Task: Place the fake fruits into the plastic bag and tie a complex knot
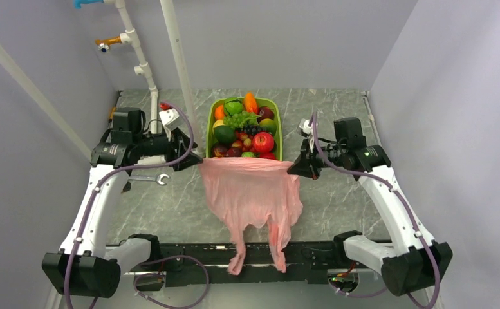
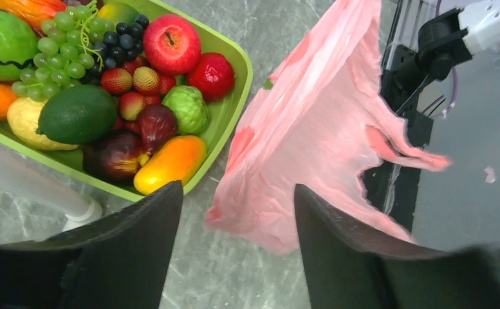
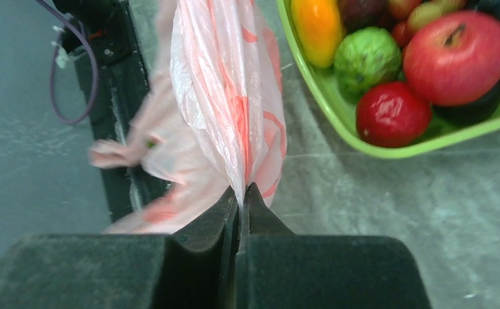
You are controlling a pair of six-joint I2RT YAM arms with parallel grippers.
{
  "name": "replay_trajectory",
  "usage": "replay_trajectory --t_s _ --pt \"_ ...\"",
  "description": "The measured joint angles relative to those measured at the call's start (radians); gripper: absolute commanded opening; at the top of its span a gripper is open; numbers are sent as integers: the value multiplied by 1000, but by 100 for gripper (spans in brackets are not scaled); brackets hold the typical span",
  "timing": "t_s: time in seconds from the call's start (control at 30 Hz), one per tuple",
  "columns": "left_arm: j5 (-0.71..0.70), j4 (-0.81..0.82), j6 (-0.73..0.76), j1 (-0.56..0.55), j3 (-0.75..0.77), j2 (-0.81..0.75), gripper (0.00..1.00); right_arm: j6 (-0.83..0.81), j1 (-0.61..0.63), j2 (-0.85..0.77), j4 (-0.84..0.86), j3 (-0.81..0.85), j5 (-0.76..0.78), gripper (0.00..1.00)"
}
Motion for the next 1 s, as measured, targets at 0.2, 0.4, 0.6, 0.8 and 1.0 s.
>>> replay_trajectory --t_s 0.2,0.4,0.6,0.8,1.0 --pt "-30 105 -10 -20 -56 -74 99 77 -170 48 -72 1 -104 0" --pt "-151 211 63 -264 -147 -193 99 74 -278 43 -143 18 -186 0" --pt "-223 246 179 -414 -145 -123 99 45 -292 34 -183 62 -226 0" --pt "-295 344 -2 -439 -264 -131 99 19 -369 -9 -196 65 -223 0" --pt "-365 505 -352 -439 -533 -214 99 -86 -424 -27 -242 37 -118 0"
